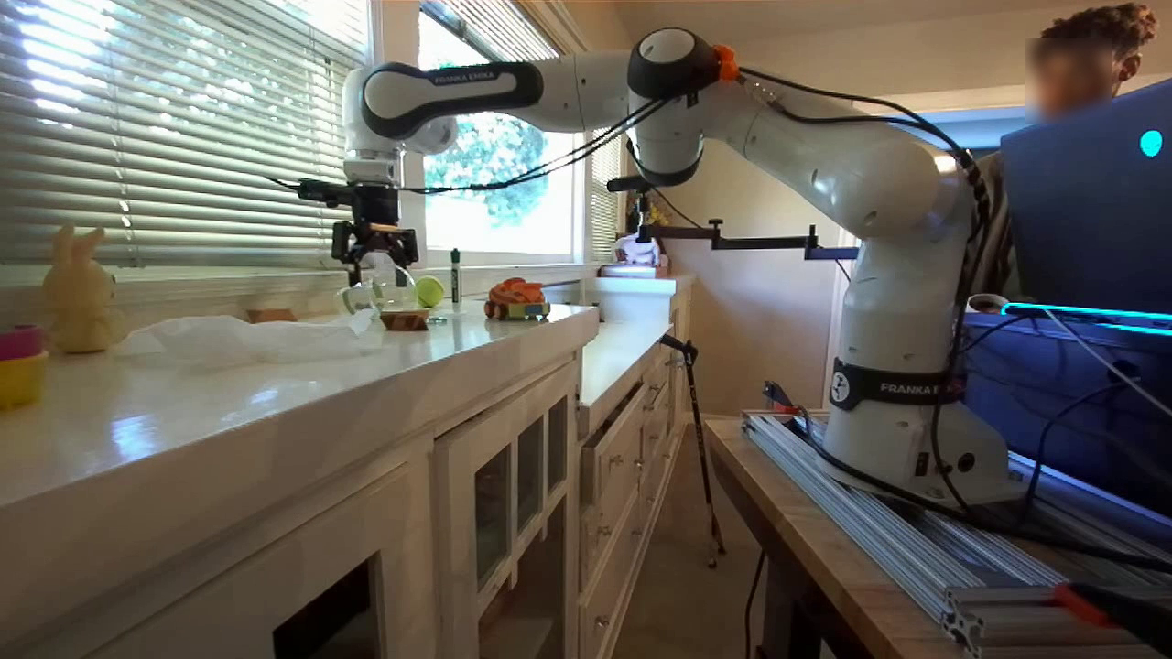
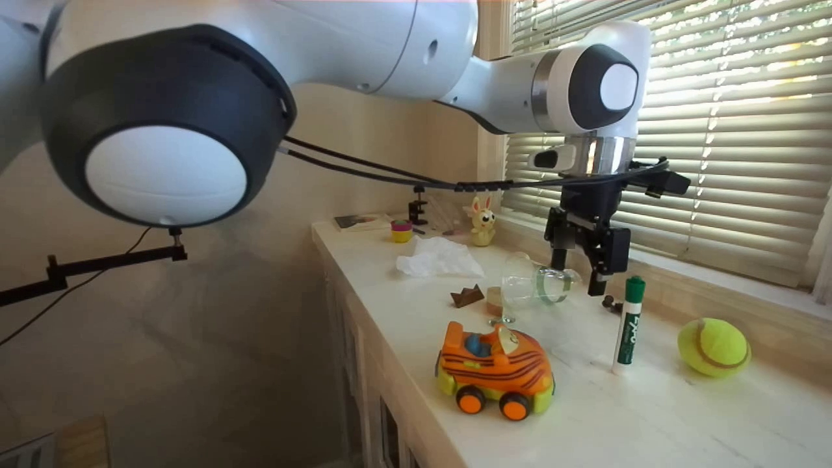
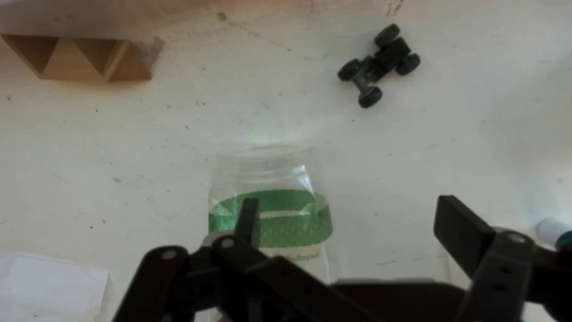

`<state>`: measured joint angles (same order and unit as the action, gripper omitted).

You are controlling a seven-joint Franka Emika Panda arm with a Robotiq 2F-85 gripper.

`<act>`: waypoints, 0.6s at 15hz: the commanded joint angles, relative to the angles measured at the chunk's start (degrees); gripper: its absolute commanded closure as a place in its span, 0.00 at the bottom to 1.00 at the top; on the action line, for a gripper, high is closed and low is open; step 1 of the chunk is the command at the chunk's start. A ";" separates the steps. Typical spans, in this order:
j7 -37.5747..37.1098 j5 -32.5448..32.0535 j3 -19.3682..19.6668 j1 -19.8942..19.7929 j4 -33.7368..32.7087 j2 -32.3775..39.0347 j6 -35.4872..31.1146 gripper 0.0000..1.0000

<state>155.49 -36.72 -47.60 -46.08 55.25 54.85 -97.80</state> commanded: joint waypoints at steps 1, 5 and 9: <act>1.73 -3.27 -2.65 -0.68 -1.51 1.83 -0.78 0.00; 1.73 -3.83 -3.34 -0.65 -2.11 2.28 -1.30 0.00; 1.73 -3.95 -4.02 -0.36 -2.84 2.64 -1.96 0.00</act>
<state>155.49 -38.13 -49.28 -46.45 54.97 55.53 -98.98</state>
